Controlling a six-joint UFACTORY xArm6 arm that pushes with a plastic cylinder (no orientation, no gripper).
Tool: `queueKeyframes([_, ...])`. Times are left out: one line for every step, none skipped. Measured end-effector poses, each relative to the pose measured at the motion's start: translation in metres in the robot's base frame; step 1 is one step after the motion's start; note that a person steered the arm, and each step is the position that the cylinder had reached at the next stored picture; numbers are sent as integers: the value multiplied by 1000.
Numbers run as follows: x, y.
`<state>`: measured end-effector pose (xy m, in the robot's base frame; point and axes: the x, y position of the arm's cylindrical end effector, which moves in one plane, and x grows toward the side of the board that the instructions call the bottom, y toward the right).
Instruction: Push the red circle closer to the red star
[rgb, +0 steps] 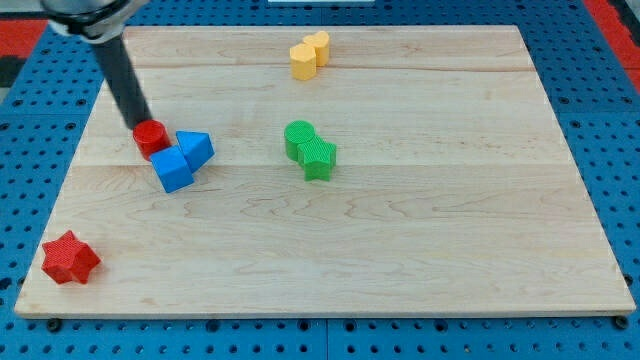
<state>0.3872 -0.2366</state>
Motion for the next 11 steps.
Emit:
queueKeyframes([19, -15])
queueKeyframes([-7, -15])
queueKeyframes([-38, 16])
queueKeyframes([-35, 53])
queueKeyframes([-17, 57])
queueKeyframes([10, 49])
queueKeyframes([37, 34])
queueKeyframes([64, 25])
queueKeyframes([87, 22])
queueKeyframes([84, 21])
queueKeyframes([75, 6])
